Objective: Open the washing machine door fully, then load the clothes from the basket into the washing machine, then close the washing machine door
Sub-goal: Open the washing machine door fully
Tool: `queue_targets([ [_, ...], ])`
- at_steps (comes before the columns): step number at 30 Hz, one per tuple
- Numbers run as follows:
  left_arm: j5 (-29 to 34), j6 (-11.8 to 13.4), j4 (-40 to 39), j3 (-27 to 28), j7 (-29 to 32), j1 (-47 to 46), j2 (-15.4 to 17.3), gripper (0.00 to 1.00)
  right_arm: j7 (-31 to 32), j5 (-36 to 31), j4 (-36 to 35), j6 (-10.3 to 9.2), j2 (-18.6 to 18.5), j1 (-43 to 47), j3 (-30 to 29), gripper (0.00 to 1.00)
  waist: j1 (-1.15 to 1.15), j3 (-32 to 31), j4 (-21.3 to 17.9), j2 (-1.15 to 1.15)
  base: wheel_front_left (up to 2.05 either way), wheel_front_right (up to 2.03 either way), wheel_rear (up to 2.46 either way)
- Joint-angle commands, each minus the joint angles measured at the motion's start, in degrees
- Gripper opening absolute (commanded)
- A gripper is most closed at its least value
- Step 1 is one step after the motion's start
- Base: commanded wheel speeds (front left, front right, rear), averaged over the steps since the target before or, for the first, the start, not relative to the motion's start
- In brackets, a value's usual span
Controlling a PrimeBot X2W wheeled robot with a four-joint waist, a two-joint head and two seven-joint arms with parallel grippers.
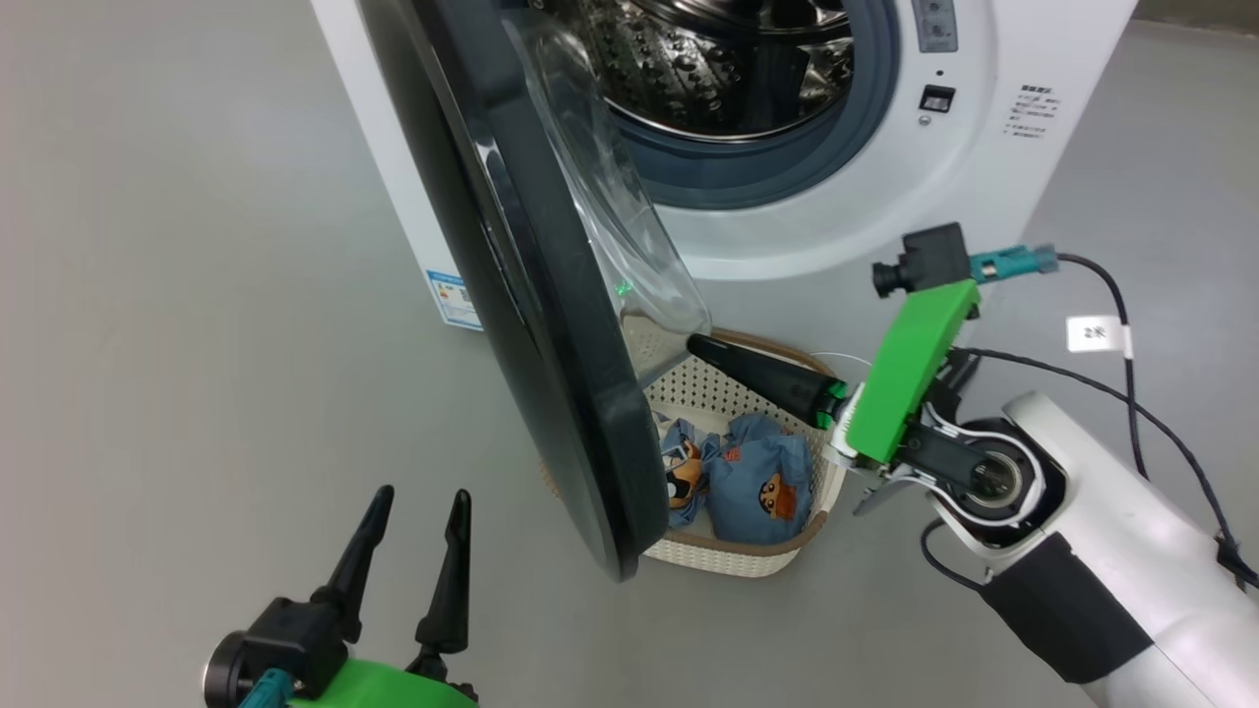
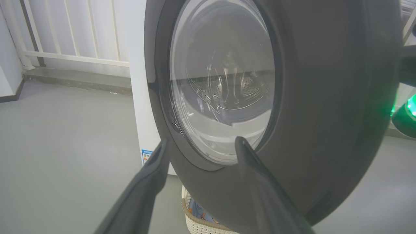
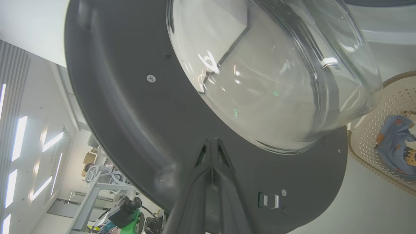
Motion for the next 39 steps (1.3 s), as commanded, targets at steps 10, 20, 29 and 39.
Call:
queue_targets([
  [10, 1.5, -0.9, -0.9, 4.3, -0.5, 0.9, 0.6, 1.00, -7.2, -1.3, -2.6, 0.47, -4.0, 5.6, 0.2, 1.00, 0.00, -2.3, -3.2, 0.00, 0.00, 0.00, 0.00],
  [20, 1.8, -1.2, -1.4, 7.1, -0.5, 2.0, 0.6, 1.00, -16.2, -2.4, -2.2, 0.47, -7.4, 11.7, 2.3, 1.00, 0.00, -3.1, -6.2, 0.00, 0.00, 0.00, 0.00],
  [29, 2.2, -1.5, -1.4, 8.9, -0.5, 3.4, 0.6, 1.00, -23.1, -3.0, -0.2, 0.47, -9.3, 14.9, 4.8, 1.00, 0.00, -4.3, -7.8, 0.00, 0.00, 0.00, 0.00],
  [39, 2.0, -1.6, -1.9, 10.4, -0.5, 4.5, 0.6, 1.00, -34.7, -5.4, 4.1, 0.47, -11.0, 17.8, 7.3, 1.00, 0.00, -5.0, -9.0, 0.00, 0.00, 0.00, 0.00],
])
